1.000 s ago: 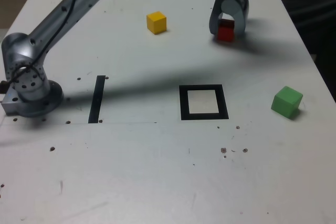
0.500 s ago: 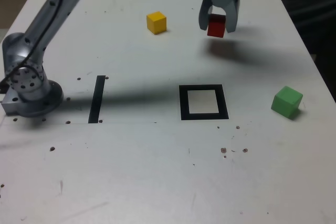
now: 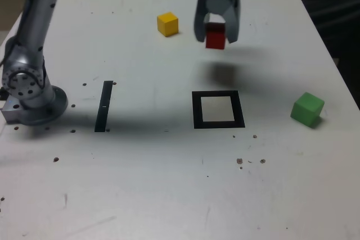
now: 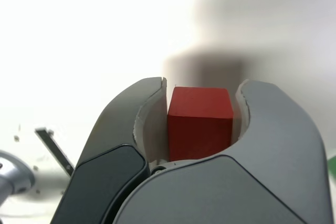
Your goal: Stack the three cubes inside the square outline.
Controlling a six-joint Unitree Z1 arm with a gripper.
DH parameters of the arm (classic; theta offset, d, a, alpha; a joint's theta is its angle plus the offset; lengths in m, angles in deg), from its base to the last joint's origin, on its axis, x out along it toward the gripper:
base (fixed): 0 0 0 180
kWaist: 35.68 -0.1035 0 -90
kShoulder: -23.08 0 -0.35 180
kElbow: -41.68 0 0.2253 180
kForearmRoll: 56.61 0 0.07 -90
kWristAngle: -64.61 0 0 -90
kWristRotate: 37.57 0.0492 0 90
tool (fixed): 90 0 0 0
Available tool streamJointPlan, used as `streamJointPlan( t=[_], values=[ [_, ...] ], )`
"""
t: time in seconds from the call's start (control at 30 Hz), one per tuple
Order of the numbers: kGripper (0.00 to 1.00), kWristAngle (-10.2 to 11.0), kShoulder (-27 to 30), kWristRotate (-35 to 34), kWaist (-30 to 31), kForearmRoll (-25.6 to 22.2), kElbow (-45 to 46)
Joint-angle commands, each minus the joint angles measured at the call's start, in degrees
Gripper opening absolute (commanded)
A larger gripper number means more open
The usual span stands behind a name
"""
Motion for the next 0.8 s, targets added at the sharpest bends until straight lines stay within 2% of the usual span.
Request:
streamJointPlan(
  t=[0.0,0.27,0.5,0.77],
  values=[
    [0.32,-0.3,1.8,-1.1,1.0,1.2,2.1],
    [0.32,-1.4,5.5,-7.4,6.9,3.9,9.5],
    [0.32,-1.6,5.8,-13.1,12.7,4.9,11.2],
    [0.32,-2.5,4.8,-19.7,15.9,10.3,14.5]
  ],
)
